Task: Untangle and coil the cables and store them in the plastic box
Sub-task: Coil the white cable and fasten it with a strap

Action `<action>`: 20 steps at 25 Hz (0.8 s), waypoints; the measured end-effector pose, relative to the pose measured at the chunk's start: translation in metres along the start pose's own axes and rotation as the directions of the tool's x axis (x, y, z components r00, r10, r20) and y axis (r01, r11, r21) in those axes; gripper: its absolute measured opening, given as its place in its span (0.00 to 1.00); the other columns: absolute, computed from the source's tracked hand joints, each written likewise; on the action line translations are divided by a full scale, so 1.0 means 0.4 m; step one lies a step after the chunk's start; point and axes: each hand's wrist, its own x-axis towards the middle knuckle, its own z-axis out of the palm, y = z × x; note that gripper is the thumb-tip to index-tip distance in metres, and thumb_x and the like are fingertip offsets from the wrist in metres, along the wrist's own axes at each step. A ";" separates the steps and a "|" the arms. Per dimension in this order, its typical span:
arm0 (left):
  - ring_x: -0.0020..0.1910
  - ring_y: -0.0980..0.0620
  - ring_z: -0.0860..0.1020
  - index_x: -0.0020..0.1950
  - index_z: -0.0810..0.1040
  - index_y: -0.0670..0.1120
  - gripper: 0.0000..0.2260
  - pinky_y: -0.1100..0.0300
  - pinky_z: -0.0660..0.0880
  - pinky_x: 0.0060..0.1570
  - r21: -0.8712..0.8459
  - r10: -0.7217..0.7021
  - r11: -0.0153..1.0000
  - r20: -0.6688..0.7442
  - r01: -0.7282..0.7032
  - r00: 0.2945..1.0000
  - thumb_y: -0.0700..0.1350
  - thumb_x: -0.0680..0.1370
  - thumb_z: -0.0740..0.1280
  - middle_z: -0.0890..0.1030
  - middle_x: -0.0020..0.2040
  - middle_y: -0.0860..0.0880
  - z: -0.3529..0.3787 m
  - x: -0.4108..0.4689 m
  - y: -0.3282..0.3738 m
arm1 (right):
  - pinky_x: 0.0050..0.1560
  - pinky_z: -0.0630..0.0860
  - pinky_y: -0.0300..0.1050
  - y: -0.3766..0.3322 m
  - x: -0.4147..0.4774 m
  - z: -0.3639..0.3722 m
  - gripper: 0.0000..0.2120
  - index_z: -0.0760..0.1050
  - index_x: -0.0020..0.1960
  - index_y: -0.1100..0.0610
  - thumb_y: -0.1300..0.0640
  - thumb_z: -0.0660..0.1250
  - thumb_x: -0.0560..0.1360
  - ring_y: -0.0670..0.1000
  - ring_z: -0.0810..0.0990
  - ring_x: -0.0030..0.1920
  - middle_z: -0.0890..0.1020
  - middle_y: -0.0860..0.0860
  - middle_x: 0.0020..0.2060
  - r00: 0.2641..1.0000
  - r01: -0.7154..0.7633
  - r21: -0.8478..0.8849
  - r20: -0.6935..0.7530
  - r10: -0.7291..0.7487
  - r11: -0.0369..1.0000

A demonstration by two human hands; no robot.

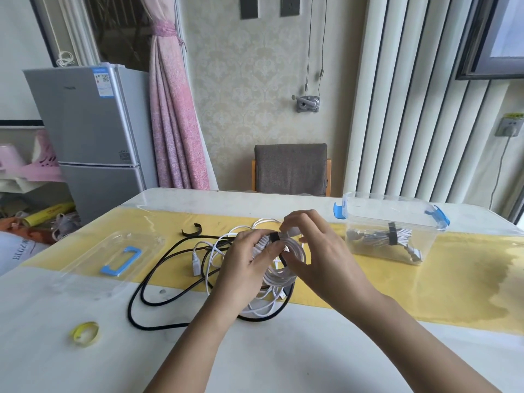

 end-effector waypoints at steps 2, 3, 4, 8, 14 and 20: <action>0.52 0.59 0.78 0.51 0.81 0.52 0.11 0.65 0.72 0.54 -0.043 -0.004 0.999 0.038 0.006 0.999 0.55 0.73 0.65 0.83 0.49 0.56 -0.005 -0.001 0.004 | 0.48 0.73 0.41 0.002 0.000 0.002 0.16 0.69 0.53 0.51 0.62 0.69 0.69 0.49 0.76 0.50 0.72 0.44 0.51 1.000 0.005 0.004 0.012 -0.005 1.000; 0.51 0.59 0.79 0.51 0.81 0.51 0.12 0.65 0.72 0.53 -0.074 -0.010 0.997 0.054 0.014 0.999 0.54 0.73 0.65 0.83 0.48 0.55 -0.005 -0.002 0.007 | 0.47 0.73 0.42 0.003 -0.001 0.002 0.16 0.69 0.53 0.51 0.62 0.68 0.69 0.50 0.76 0.49 0.72 0.44 0.51 1.000 0.008 0.002 0.016 -0.008 1.000; 0.50 0.58 0.80 0.52 0.81 0.50 0.12 0.65 0.73 0.53 -0.102 -0.014 0.995 0.062 0.021 0.998 0.53 0.73 0.66 0.84 0.48 0.55 -0.004 -0.002 0.009 | 0.47 0.72 0.42 0.004 -0.002 0.002 0.16 0.68 0.53 0.51 0.63 0.67 0.68 0.51 0.76 0.49 0.72 0.45 0.51 1.000 0.005 0.001 0.020 -0.005 1.000; 0.45 0.56 0.79 0.51 0.83 0.46 0.07 0.63 0.73 0.51 -0.225 -0.092 0.969 0.061 0.104 0.994 0.45 0.75 0.69 0.84 0.44 0.52 0.005 -0.001 0.014 | 0.49 0.70 0.41 0.007 -0.004 0.007 0.21 0.66 0.51 0.51 0.68 0.66 0.63 0.52 0.74 0.52 0.71 0.46 0.51 1.000 0.004 -0.005 0.014 -0.004 1.000; 0.47 0.46 0.72 0.50 0.76 0.31 0.29 0.49 0.66 0.49 -0.505 -0.220 0.812 0.199 0.293 0.955 0.55 0.65 0.76 0.74 0.46 0.41 0.001 0.005 0.006 | 0.55 0.67 0.37 0.006 0.002 0.004 0.18 0.69 0.49 0.54 0.69 0.68 0.66 0.52 0.68 0.62 0.71 0.51 0.60 0.985 0.167 -0.171 -0.022 -0.174 0.971; 0.43 0.47 0.77 0.45 0.82 0.38 0.12 0.57 0.73 0.44 -0.569 -0.237 0.758 0.213 0.318 0.948 0.47 0.70 0.73 0.78 0.44 0.39 -0.002 0.008 -0.007 | 0.54 0.71 0.44 0.020 -0.005 -0.009 0.07 0.76 0.53 0.55 0.59 0.59 0.79 0.55 0.73 0.60 0.75 0.52 0.56 0.901 0.427 -0.285 0.059 -0.429 0.858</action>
